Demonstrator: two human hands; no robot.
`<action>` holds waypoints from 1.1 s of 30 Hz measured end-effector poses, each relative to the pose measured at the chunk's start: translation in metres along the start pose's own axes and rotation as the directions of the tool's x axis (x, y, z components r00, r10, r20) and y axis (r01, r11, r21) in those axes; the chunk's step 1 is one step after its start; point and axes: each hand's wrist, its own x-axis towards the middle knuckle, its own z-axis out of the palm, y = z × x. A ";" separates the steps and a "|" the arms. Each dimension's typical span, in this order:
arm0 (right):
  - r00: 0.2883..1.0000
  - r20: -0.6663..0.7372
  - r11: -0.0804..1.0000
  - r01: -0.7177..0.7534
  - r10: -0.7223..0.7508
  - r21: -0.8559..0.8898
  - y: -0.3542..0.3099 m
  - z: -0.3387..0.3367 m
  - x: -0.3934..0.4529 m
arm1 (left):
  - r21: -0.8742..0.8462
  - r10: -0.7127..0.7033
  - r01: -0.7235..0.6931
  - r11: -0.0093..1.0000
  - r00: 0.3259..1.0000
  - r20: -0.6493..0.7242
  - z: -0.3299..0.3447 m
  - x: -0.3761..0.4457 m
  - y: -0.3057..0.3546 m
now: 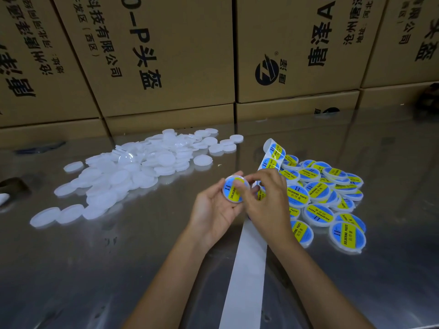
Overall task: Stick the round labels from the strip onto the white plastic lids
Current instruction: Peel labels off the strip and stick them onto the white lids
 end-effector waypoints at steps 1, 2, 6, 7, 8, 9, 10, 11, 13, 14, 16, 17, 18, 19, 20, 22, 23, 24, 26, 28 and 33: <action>0.999 0.052 1.000 -0.001 0.001 0.001 -0.002 0.001 -0.002 | -0.009 0.010 -0.010 1.000 1.000 -0.009 -0.001 0.000 0.002; 0.996 0.094 1.000 -0.004 0.004 0.002 -0.003 0.002 -0.004 | -0.013 0.017 -0.017 1.000 1.000 -0.017 -0.001 0.001 0.003; 0.994 0.114 1.000 -0.004 0.001 0.025 -0.003 0.002 -0.003 | 0.027 0.029 -0.028 0.999 0.999 -0.042 -0.003 0.000 0.003; 0.995 0.096 0.999 0.002 -0.006 0.040 -0.002 0.001 -0.002 | 0.038 0.030 -0.028 0.999 0.998 -0.046 -0.003 0.000 0.003; 0.997 0.080 0.999 0.008 -0.012 0.053 -0.001 0.000 -0.001 | 0.041 0.030 -0.028 0.999 0.998 -0.048 -0.003 0.000 0.003; 0.998 0.068 0.998 0.008 -0.013 0.059 -0.001 -0.002 0.000 | 0.038 0.028 -0.026 0.999 0.999 -0.047 -0.002 -0.001 0.003; 0.998 0.060 0.998 0.006 -0.010 0.056 -0.001 -0.003 0.000 | 0.032 0.022 -0.021 0.999 0.999 -0.042 -0.002 -0.001 0.003; 0.999 0.053 0.999 0.001 -0.004 0.047 0.000 -0.005 0.001 | 0.028 0.015 -0.014 1.000 0.999 -0.038 -0.001 -0.002 0.002; 0.999 0.049 0.999 -0.016 0.014 0.028 0.001 -0.006 0.002 | 0.039 0.008 -0.006 0.999 0.999 -0.034 0.000 -0.003 0.002; 0.999 0.047 0.999 -0.024 0.023 0.025 0.001 -0.007 0.002 | 0.054 0.014 -0.012 0.998 0.999 -0.034 0.000 -0.003 0.001; 0.999 0.043 0.999 -0.028 0.026 0.029 0.001 -0.006 0.001 | 0.089 0.061 -0.057 0.994 0.997 -0.043 0.001 -0.002 0.001; 0.999 0.041 0.999 -0.027 0.025 0.034 0.002 -0.005 0.000 | 0.109 0.099 -0.093 0.990 0.994 -0.049 0.000 -0.001 0.001; 0.999 0.046 0.999 -0.021 0.019 0.038 0.001 -0.004 0.000 | 0.125 0.135 -0.128 0.984 0.989 -0.053 0.000 0.000 0.001; 0.998 0.066 0.999 -0.019 0.017 0.035 0.001 -0.003 -0.001 | 0.130 0.163 -0.155 0.979 0.985 -0.053 0.000 0.002 0.001; 0.995 0.098 1.000 -0.017 0.015 0.020 0.000 -0.002 -0.003 | 0.123 0.182 -0.175 0.977 0.982 -0.052 -0.001 0.002 0.001; 0.986 0.167 1.000 -0.004 0.004 -0.001 0.000 0.001 -0.007 | 0.092 0.197 -0.193 0.977 0.979 -0.044 -0.002 0.003 0.003; 0.983 0.183 1.000 0.002 -0.002 0.003 0.000 0.001 -0.008 | 0.082 0.190 -0.187 0.979 0.981 -0.032 -0.002 0.003 0.004; 0.983 0.185 1.000 0.004 -0.007 0.017 -0.001 0.001 -0.008 | 0.080 0.173 -0.172 0.982 0.985 -0.011 -0.002 0.003 0.005; 0.984 0.180 0.997 -0.014 -0.001 0.081 -0.001 -0.001 -0.007 | 0.101 0.139 -0.142 0.985 0.990 0.038 -0.003 0.001 0.008; 0.979 0.205 0.989 -0.050 0.021 0.138 0.000 -0.003 -0.005 | 0.170 0.127 -0.139 0.976 0.989 0.079 -0.005 0.001 0.012; 0.964 0.268 0.993 -0.034 0.001 0.115 0.001 -0.004 -0.010 | 0.445 0.215 -0.230 0.865 0.973 0.083 -0.014 0.000 0.015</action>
